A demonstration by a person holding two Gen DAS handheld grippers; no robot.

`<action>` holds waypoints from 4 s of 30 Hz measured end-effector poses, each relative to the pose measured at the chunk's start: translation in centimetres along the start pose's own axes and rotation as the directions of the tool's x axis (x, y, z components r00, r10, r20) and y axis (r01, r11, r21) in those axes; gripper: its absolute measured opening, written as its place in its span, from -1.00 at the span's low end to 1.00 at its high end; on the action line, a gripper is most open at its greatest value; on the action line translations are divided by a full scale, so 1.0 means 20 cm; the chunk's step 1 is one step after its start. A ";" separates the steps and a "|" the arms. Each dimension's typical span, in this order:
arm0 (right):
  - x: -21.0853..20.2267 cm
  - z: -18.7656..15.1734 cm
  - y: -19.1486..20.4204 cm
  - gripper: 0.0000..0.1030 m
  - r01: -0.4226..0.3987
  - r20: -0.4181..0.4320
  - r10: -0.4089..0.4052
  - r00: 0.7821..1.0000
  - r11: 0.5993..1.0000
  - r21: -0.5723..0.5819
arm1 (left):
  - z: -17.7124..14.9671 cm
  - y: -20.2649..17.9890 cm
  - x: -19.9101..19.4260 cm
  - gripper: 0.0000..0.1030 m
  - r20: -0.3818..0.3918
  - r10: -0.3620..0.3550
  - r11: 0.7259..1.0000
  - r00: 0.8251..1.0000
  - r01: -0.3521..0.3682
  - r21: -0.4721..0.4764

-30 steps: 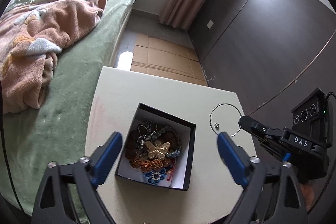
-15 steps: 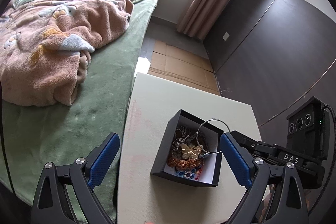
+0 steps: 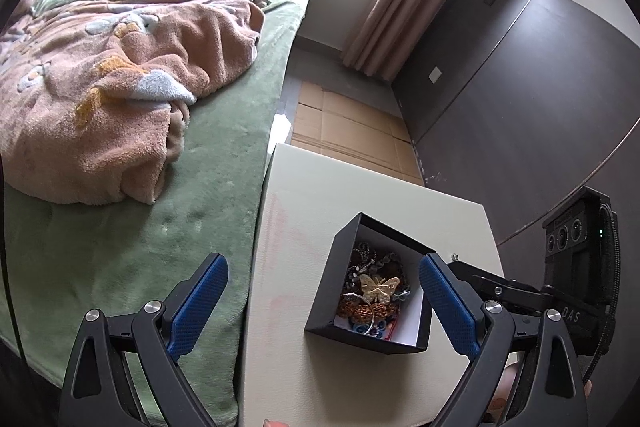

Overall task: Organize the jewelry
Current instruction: 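Move both open tools back toward the bead bracelet and silver ring, then grasp the dark-and-green bead bracelet with the left tool, then lift the bead bracelet with the left tool while the right tool grasps the silver ring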

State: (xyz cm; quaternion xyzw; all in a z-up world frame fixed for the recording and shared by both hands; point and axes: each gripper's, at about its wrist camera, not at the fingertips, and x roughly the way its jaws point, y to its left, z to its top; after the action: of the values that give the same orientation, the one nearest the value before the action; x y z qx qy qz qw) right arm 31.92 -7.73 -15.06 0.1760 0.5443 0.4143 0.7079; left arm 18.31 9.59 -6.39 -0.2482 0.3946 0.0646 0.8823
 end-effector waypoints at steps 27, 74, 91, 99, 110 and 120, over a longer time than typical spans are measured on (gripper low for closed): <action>-0.63 -0.02 -0.61 1.00 0.217 0.162 -0.277 0.947 0.925 0.312 | -0.09 -0.68 0.31 0.98 -0.101 -0.007 0.964 0.995 0.034 0.263; -0.78 -0.01 -0.90 0.51 0.346 0.139 -0.438 0.888 0.837 0.424 | -0.13 -1.06 0.87 -0.82 -0.371 0.064 0.916 0.926 0.094 0.390; -0.47 0.12 -0.75 0.02 0.406 0.061 -0.438 0.897 0.871 0.277 | 0.16 -0.81 0.61 -0.82 -0.269 -0.027 0.948 0.963 0.110 0.298; -0.32 0.17 -0.69 -0.29 0.454 0.027 -0.470 0.882 0.864 0.218 | 0.27 -0.73 0.48 -0.82 -0.223 -0.066 0.952 0.973 0.128 0.278; -0.14 0.22 -0.60 -0.63 0.565 0.012 -0.571 0.821 0.815 0.129 | 0.29 -0.53 0.41 -0.82 -0.218 -0.069 0.964 0.974 0.121 0.236; -0.09 0.20 -0.51 -0.75 0.608 0.025 -0.610 0.792 0.792 0.053 | 0.22 -0.41 0.35 -0.82 -0.235 -0.079 0.971 0.969 0.128 0.202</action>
State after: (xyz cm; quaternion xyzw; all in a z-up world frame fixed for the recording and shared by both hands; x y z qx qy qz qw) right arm 39.58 -14.41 -19.69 0.0151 0.5660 0.1492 0.8107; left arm 28.57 4.12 -5.77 -0.1774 0.4831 -0.0533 0.8557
